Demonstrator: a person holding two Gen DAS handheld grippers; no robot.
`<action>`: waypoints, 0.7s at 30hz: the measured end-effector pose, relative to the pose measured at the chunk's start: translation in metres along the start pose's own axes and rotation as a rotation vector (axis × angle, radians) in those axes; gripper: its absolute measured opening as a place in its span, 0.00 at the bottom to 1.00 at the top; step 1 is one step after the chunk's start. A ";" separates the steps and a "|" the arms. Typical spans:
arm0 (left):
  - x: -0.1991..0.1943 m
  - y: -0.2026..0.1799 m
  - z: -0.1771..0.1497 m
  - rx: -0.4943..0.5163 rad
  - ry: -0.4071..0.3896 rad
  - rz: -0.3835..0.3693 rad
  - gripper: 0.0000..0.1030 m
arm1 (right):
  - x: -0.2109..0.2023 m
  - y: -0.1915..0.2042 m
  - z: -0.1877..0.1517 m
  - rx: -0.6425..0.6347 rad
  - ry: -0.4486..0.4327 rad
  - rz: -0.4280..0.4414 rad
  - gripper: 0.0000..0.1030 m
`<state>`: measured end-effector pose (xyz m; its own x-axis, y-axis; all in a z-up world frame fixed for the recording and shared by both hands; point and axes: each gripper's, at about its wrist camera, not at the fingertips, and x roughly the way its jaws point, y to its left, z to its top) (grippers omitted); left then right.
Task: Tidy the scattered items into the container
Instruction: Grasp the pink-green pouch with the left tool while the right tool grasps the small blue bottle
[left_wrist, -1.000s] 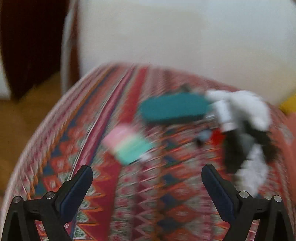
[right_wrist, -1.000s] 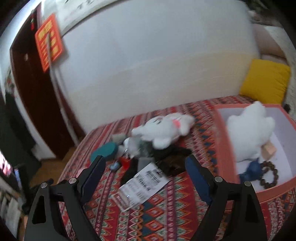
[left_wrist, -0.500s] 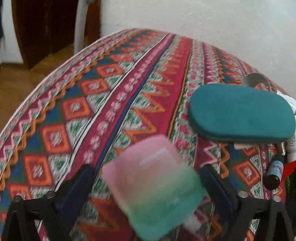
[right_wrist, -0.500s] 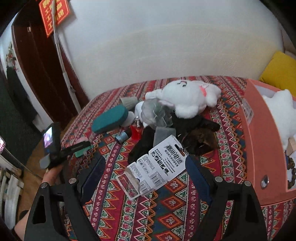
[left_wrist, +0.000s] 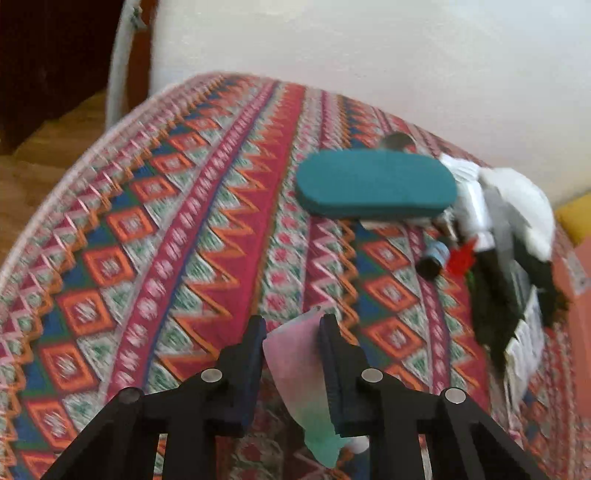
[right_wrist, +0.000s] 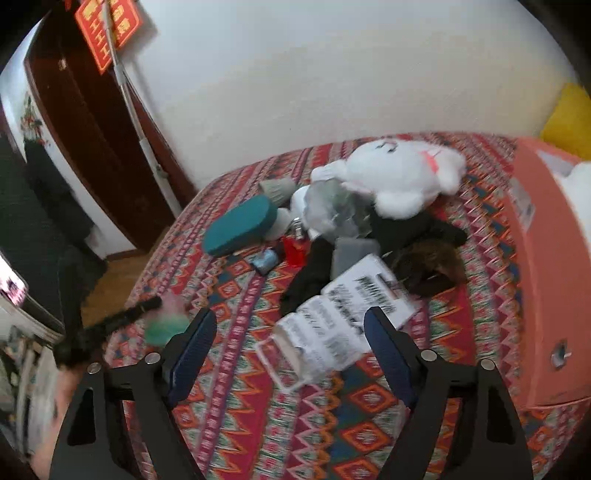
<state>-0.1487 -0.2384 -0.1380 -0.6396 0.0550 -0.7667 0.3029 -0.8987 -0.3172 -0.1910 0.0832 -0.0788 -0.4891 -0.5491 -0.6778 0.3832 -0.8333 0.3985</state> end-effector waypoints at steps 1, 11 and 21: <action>0.005 0.003 0.000 -0.014 0.016 -0.018 0.24 | 0.007 0.002 0.003 0.020 0.010 0.022 0.82; 0.026 -0.004 -0.010 -0.017 0.197 -0.072 0.74 | 0.130 0.012 0.042 0.296 0.184 0.122 0.71; 0.051 -0.056 -0.036 0.232 0.175 0.114 0.98 | 0.207 0.015 0.054 0.291 0.221 -0.081 0.33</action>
<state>-0.1730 -0.1694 -0.1795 -0.4731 0.0041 -0.8810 0.1833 -0.9777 -0.1030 -0.3289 -0.0469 -0.1800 -0.3157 -0.4801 -0.8185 0.0957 -0.8743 0.4759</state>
